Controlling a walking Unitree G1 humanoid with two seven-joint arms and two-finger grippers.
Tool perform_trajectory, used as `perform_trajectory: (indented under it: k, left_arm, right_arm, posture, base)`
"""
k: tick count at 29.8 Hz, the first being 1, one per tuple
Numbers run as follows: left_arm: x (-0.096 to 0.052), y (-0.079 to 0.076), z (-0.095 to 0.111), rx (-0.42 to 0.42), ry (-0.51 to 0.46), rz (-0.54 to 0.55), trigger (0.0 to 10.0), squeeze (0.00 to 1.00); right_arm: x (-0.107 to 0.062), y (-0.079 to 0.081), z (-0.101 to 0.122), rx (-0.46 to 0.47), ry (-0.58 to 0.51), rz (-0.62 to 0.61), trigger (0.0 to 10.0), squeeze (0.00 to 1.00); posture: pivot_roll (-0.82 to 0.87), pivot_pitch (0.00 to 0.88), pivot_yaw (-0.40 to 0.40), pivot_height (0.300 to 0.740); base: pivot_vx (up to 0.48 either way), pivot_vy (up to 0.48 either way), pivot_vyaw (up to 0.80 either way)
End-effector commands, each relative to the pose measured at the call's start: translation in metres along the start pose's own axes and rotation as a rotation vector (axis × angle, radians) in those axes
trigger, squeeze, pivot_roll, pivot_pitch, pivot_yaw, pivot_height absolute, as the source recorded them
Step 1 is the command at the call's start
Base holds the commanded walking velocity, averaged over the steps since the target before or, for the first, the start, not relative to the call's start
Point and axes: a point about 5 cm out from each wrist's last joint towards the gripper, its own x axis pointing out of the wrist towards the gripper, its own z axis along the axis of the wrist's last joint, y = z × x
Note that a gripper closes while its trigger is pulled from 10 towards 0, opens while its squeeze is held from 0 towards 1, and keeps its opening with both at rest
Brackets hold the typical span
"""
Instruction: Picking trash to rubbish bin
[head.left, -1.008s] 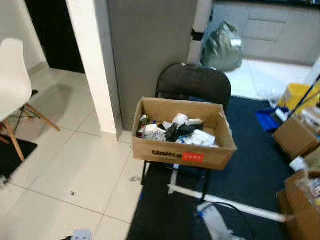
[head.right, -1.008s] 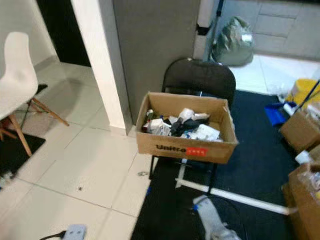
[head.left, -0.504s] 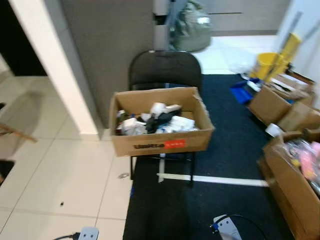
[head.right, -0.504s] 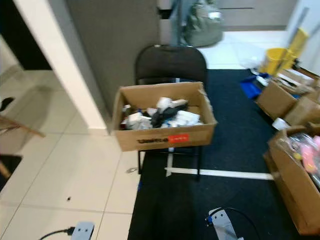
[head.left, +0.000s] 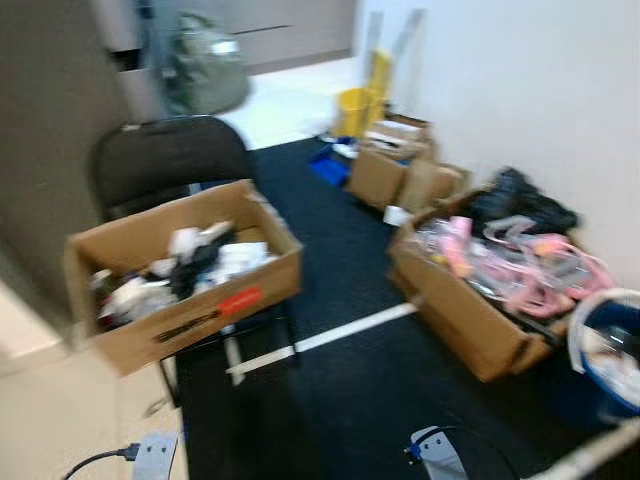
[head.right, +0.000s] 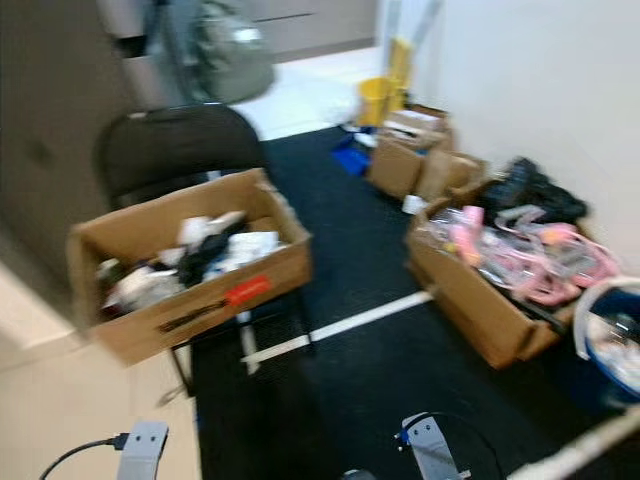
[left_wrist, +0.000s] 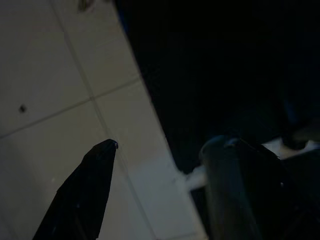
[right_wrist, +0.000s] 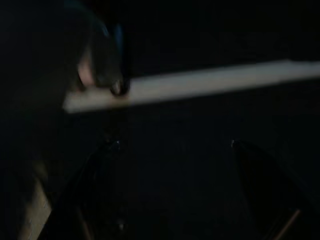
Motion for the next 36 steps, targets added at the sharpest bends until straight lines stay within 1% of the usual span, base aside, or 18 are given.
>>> perform_trajectory:
  k: [1, 3, 5, 6, 7, 8, 10, 11, 13, 14, 15, 16, 17, 18, 19, 22, 27, 36]
  left_arm:
    - [-0.003, 0.009, -0.010, -0.076, 0.015, 0.051, 10.0, 0.00]
    - [-0.003, 0.007, -0.012, -0.084, 0.016, 0.051, 10.0, 0.00]
    - [-0.003, -0.003, -0.016, -0.071, 0.025, 0.025, 10.0, 0.00]
    - [-0.003, -0.003, -0.016, -0.071, 0.025, 0.025, 10.0, 0.00]
    - [-0.003, -0.010, -0.022, -0.064, 0.049, 0.005, 10.0, 0.00]
    - [-0.003, -0.010, -0.022, -0.064, 0.049, 0.005, 10.0, 0.00]
    - [-0.005, -0.013, -0.029, -0.034, 0.084, -0.010, 10.0, 0.00]
    - [-0.005, -0.013, -0.029, -0.034, 0.084, -0.010, 10.0, 0.00]
    - [-0.005, -0.012, -0.030, -0.032, 0.083, -0.019, 10.0, 0.00]
    - [-0.005, -0.012, -0.030, -0.032, 0.083, -0.019, 10.0, 0.00]
    - [-0.005, -0.011, -0.029, -0.014, 0.081, -0.017, 10.0, 0.00]
    - [-0.005, -0.008, -0.026, 0.006, 0.075, -0.018, 10.0, 0.00]
    - [-0.004, -0.008, -0.025, 0.025, 0.072, -0.023, 10.0, 0.00]
    - [-0.004, -0.008, -0.025, 0.025, 0.072, -0.023, 10.0, 0.00]
    - [-0.004, -0.008, -0.024, 0.038, 0.070, -0.029, 10.0, 0.00]
    - [-0.004, -0.007, -0.022, 0.049, 0.070, -0.030, 10.0, 0.00]
    - [-0.003, -0.009, -0.021, 0.079, 0.071, -0.041, 10.0, 0.00]
    - [-0.002, -0.011, -0.018, 0.083, 0.066, -0.051, 10.0, 0.00]
  right_arm:
    - [0.000, -0.001, -0.004, -0.060, 0.020, 0.012, 10.0, 0.00]
    - [-0.001, -0.004, -0.003, -0.075, 0.019, 0.012, 10.0, 0.00]
    - [-0.002, -0.015, 0.004, -0.093, 0.008, -0.006, 10.0, 0.00]
    - [-0.002, -0.015, 0.004, -0.093, 0.008, -0.006, 10.0, 0.00]
    - [-0.003, -0.026, 0.011, -0.051, -0.012, -0.047, 10.0, 0.00]
    - [-0.003, -0.026, 0.011, -0.051, -0.012, -0.047, 10.0, 0.00]
    - [-0.004, -0.031, 0.017, 0.020, -0.029, -0.075, 10.0, 0.00]
    - [-0.004, -0.031, 0.017, 0.020, -0.029, -0.075, 10.0, 0.00]
    - [-0.003, -0.025, 0.023, 0.080, -0.052, -0.060, 10.0, 0.00]
    - [-0.003, -0.025, 0.023, 0.080, -0.052, -0.060, 10.0, 0.00]
    - [-0.002, -0.017, 0.025, 0.055, -0.056, -0.038, 10.0, 0.00]
    - [0.000, -0.001, 0.024, 0.022, -0.051, 0.002, 10.0, 0.00]
    - [0.001, 0.006, 0.023, 0.012, -0.047, 0.017, 10.0, 0.00]
    - [0.001, 0.006, 0.023, 0.012, -0.047, 0.017, 10.0, 0.00]
    - [0.001, 0.011, 0.022, 0.006, -0.046, 0.028, 10.0, 0.00]
    - [0.002, 0.020, 0.022, -0.010, -0.046, 0.047, 10.0, 0.00]
    - [0.002, 0.022, 0.019, -0.012, -0.042, 0.051, 10.0, 0.00]
    - [0.002, 0.016, 0.020, -0.029, -0.043, 0.037, 10.0, 0.00]
  posture:
    - [0.01, 0.099, 0.013, 0.740]
    - [0.02, 0.096, 0.003, 0.740]
    - [0.01, 0.086, 0.007, 0.740]
    - [0.01, 0.086, 0.007, 0.740]
    - [0.00, 0.068, 0.033, 0.740]
    - [0.00, 0.068, 0.033, 0.740]
    - [-0.01, 0.044, 0.046, 0.740]
    - [-0.01, 0.044, 0.046, 0.740]
    - [-0.02, 0.046, 0.047, 0.740]
    - [-0.02, 0.046, 0.047, 0.740]
    - [-0.01, 0.044, 0.051, 0.740]
    - [0.00, 0.045, 0.061, 0.740]
    - [0.00, 0.046, 0.064, 0.740]
    - [0.00, 0.046, 0.064, 0.740]
    - [0.00, 0.045, 0.066, 0.740]
    - [-0.01, 0.037, 0.076, 0.740]
    - [-0.01, 0.030, 0.080, 0.740]
    - [-0.02, 0.032, 0.076, 0.740]
  base:
    - [0.000, 0.000, -0.80]
    - [0.000, 0.000, -0.80]
    - [0.000, 0.000, -0.80]
    - [0.000, 0.000, -0.80]
    - [0.000, 0.000, -0.80]
    - [0.000, 0.000, -0.80]
    - [0.000, 0.000, -0.80]
    - [0.000, 0.000, -0.80]
    - [0.000, 0.000, -0.80]
    - [0.000, 0.000, -0.80]
    - [0.000, 0.000, -0.80]
    - [0.000, 0.000, -0.80]
    - [0.000, 0.000, -0.80]
    - [0.000, 0.000, -0.80]
    - [0.000, 0.000, -0.80]
    - [0.000, 0.000, -0.80]
    - [0.000, 0.000, -0.80]
    - [0.000, 0.000, -0.80]
